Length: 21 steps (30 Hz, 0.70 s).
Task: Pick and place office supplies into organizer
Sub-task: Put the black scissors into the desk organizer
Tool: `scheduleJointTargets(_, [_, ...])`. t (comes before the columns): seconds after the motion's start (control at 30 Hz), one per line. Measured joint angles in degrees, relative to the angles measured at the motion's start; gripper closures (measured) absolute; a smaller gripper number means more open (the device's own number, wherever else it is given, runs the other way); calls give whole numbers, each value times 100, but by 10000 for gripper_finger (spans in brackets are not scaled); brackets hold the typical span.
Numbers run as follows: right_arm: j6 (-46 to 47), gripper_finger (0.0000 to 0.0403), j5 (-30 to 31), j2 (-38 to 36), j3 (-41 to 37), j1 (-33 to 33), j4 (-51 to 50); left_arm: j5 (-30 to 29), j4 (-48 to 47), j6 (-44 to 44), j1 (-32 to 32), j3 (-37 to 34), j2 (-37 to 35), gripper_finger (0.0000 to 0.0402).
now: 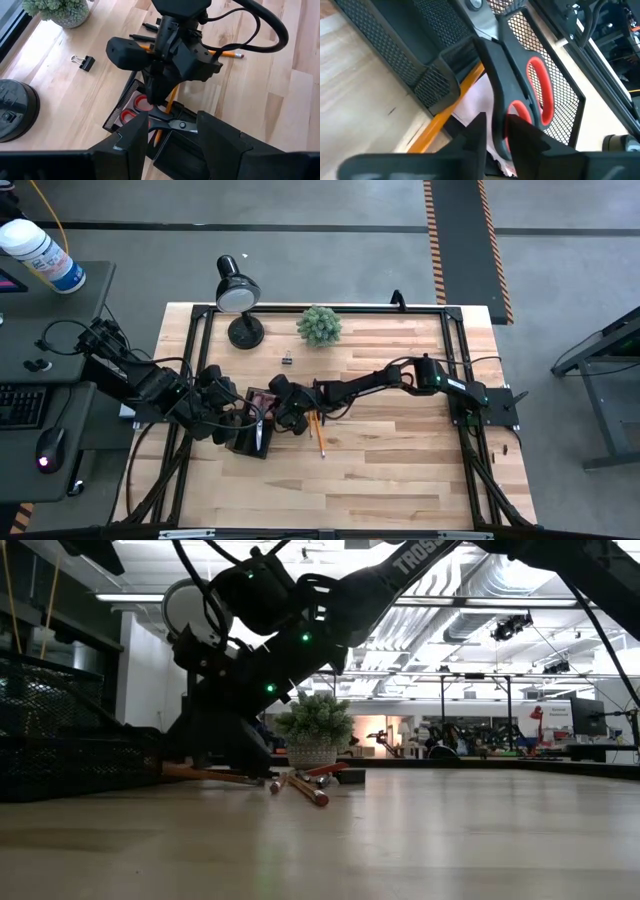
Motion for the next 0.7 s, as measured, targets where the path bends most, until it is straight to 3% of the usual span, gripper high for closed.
scheduleJointTargets(0.33, [4,402,42,-11,0,1,-14,-18,1,0,2,1,0,247])
scheduleJointTargets(0.7, [36,402,143,-9,-4,5,43,-19,1,0,1,-1,0,247])
